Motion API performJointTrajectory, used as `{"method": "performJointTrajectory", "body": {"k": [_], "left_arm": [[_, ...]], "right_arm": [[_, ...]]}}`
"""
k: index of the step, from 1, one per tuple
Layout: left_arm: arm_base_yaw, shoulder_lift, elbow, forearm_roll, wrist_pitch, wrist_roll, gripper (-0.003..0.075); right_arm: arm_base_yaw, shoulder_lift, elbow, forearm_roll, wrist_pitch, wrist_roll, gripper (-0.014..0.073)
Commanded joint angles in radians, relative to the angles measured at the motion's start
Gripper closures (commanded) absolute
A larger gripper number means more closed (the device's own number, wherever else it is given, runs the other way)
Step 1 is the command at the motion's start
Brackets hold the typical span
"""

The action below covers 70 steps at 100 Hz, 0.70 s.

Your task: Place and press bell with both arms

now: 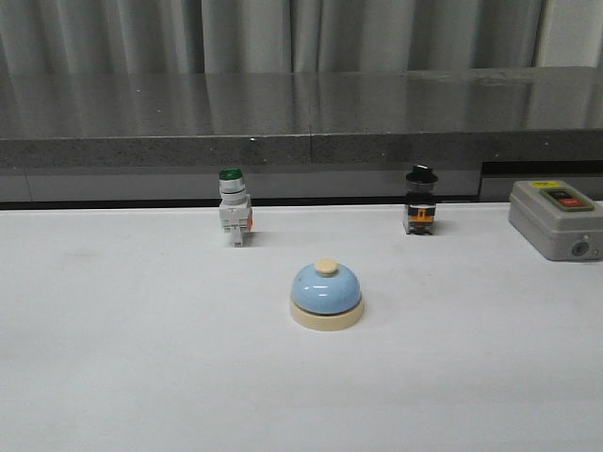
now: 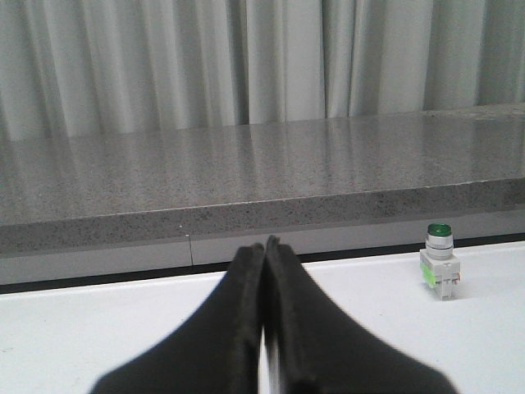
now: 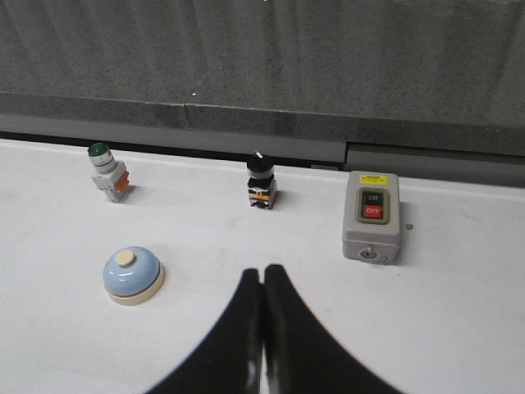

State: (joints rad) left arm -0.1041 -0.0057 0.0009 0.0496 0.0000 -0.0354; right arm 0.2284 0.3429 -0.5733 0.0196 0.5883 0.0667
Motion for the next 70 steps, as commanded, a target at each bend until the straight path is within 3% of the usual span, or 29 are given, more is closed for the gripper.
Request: {"method": "performJointTrajectory", "body": {"k": [1,42,70], "left_arm": [[0.002,-0.029,0.042,-0.008,-0.082,-0.009,0.0741],[0.002,-0.029,0.042,-0.008,-0.082,-0.009,0.0741],[0.002,-0.029,0.042,-0.008,-0.082,-0.009,0.0741]], "right_arm": [[-0.005,0.006,-0.024,-0.006,-0.07,-0.004,0.0654],[-0.005,-0.001,-0.016,-0.06,-0.082,-0.004,0.0654],[-0.006,-0.148,0.155,-0.1,-0.26,-0.004,0.0654]]}}
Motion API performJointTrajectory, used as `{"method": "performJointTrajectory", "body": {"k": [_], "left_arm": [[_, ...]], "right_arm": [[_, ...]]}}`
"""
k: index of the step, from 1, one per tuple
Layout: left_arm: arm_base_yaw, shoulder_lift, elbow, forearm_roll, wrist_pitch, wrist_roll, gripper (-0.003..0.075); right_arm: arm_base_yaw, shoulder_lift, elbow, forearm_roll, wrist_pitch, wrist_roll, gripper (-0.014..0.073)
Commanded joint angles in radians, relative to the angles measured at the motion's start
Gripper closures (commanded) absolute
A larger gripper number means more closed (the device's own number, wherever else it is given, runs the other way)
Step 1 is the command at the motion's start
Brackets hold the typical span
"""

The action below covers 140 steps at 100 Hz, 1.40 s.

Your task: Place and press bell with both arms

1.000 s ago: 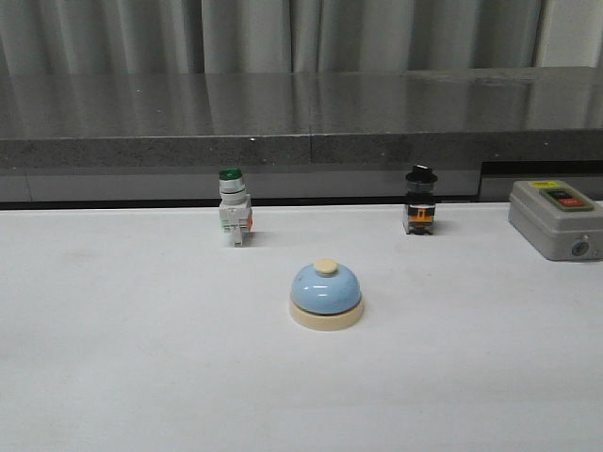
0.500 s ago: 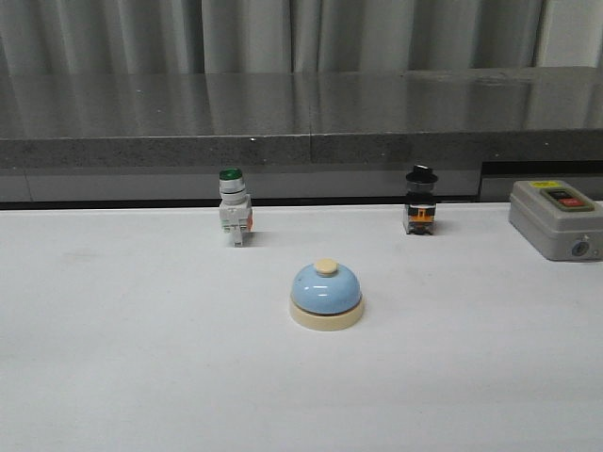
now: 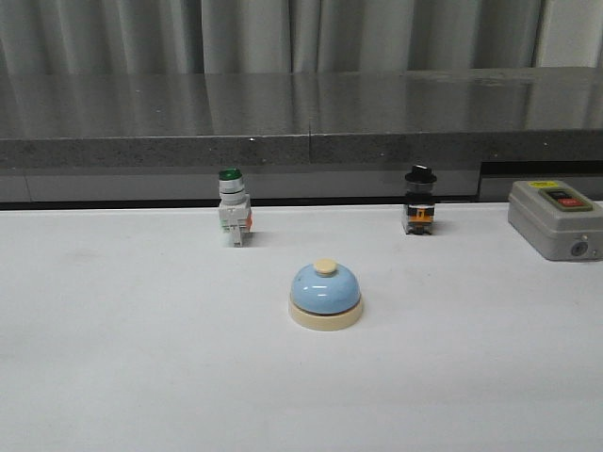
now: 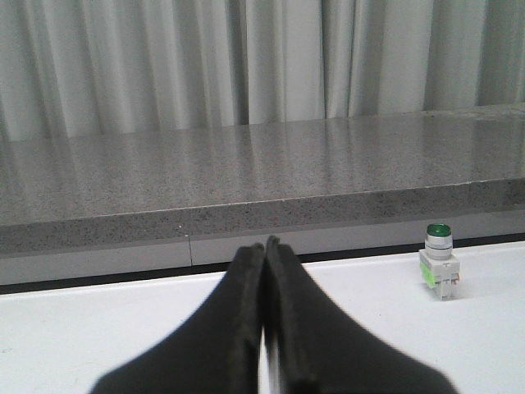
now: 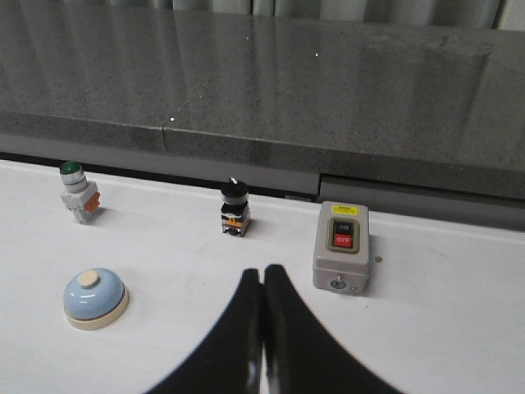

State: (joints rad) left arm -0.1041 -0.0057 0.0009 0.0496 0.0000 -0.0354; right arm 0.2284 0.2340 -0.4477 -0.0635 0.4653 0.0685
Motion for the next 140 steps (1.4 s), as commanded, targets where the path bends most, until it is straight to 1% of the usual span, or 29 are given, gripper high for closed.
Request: {"method": "performJointTrajectory", "body": {"k": [1,14,33,46,59,67,76,81,140], "left_arm": [[0.002,-0.029,0.042,-0.008,-0.082,-0.009,0.0741],[0.002,-0.029,0.042,-0.008,-0.082,-0.009,0.0741],[0.002,-0.029,0.042,-0.008,-0.082,-0.009,0.0741],[0.002,-0.029,0.042,-0.008,-0.082,-0.009,0.0741],[0.002,-0.029,0.042,-0.008,-0.082,-0.009,0.0741],[0.002,-0.029,0.042,-0.008,-0.082,-0.009,0.0741],[0.002,-0.029,0.042,-0.008,-0.082,-0.009,0.0741],[0.002,-0.029,0.042,-0.008,-0.082,-0.009,0.0741],[0.002,-0.029,0.042,-0.008,-0.082,-0.009,0.0741]], "right_arm": [[-0.006,-0.039,0.029,-0.016,-0.141,-0.006,0.0654],[-0.015,-0.132,0.138,-0.016,-0.194,-0.005,0.0654],[-0.108,-0.261,0.28,-0.015,-0.274,0.014,0.0654],[-0.156,-0.262,0.348,-0.006,-0.371,0.027,0.0654],[-0.157,-0.262,0.406,-0.005,-0.465,0.028,0.0654],[-0.157,-0.262,0.432,-0.005,-0.491,0.028,0.0654],[-0.157,-0.262,0.46,-0.005,-0.499,0.028,0.0654],[-0.157,-0.262,0.459,-0.005,-0.482,0.028,0.0654],[-0.157,-0.262,0.459,-0.005,-0.482,0.028,0.0654]]}}
